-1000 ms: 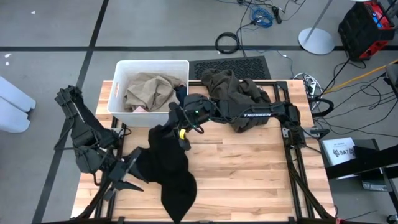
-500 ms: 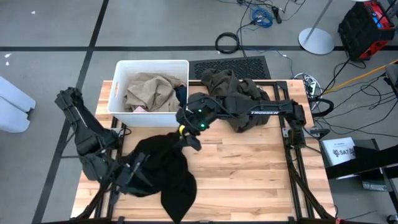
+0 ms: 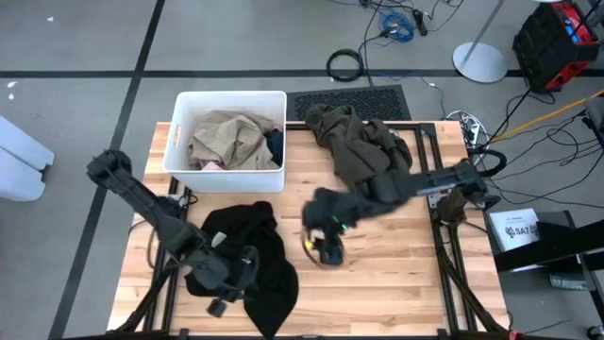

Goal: Sort clothes
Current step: Move the black shirt to the middle left of the table

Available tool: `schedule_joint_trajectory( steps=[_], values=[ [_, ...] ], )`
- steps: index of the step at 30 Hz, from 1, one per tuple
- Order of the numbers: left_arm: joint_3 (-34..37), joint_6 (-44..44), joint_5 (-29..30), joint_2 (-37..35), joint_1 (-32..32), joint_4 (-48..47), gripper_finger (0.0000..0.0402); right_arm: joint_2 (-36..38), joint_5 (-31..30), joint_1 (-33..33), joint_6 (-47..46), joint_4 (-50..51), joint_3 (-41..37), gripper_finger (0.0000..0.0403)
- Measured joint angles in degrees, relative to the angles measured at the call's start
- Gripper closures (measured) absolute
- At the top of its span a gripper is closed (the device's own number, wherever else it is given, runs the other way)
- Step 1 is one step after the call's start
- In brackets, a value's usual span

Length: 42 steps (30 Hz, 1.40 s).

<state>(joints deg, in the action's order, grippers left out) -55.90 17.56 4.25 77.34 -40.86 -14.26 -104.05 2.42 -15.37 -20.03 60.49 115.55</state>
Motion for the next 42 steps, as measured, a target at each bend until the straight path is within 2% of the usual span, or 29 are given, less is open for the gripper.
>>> schedule_joint_trajectory(
  steps=[3,5,7,9,11,13,18,25,30,34,38,42],
  values=[
    [0.0,2.9,-1.6,4.7,0.4,1.9,0.0265,1.3,-15.6,-6.6,-4.9,4.8,0.0,0.0188],
    [0.0,2.7,-1.7,7.8,0.4,2.8,0.0265,1.4,-28.2,-11.2,-7.3,6.1,0.0,0.0188],
    [0.0,1.5,-1.6,10.9,0.4,3.2,0.0265,1.4,-38.3,-15.2,-9.5,6.1,-0.1,0.0188],
    [0.0,-0.4,-1.6,13.8,0.4,3.1,0.0265,1.2,-44.9,-18.2,-11.9,5.5,-0.1,0.0188],
    [0.0,-2.4,-1.6,16.2,0.4,3.3,0.0265,1.0,-48.8,-20.7,-14.4,5.6,-0.1,0.0188],
    [0.0,-4.0,-1.6,18.1,0.4,4.3,0.0265,0.6,-50.6,-22.4,-16.0,5.6,-0.1,0.0188],
    [0.0,-6.1,-0.9,20.8,0.5,4.4,0.0260,0.4,-50.3,-25.7,-18.0,6.2,-0.1,0.0188],
    [-1.7,-6.3,2.8,21.2,0.9,4.2,0.0226,0.3,-50.4,-28.2,-20.5,5.7,-0.7,0.0188],
    [-5.6,-9.1,3.5,21.1,1.7,4.6,0.0195,0.1,-50.3,-28.2,-20.9,5.8,-1.7,0.0188],
    [-5.7,-9.0,2.9,21.2,1.9,1.4,0.0174,0.1,-50.3,-27.6,-21.1,5.8,-1.8,0.0188],
    [-5.7,-10.4,2.2,23.7,1.9,-4.1,0.0164,0.1,-50.3,-26.9,-21.5,5.7,-1.8,0.0188],
    [-5.6,-10.9,2.2,26.8,2.1,-3.7,0.0163,0.1,-50.3,-26.6,-22.4,5.7,-1.8,0.0188]
  ],
)
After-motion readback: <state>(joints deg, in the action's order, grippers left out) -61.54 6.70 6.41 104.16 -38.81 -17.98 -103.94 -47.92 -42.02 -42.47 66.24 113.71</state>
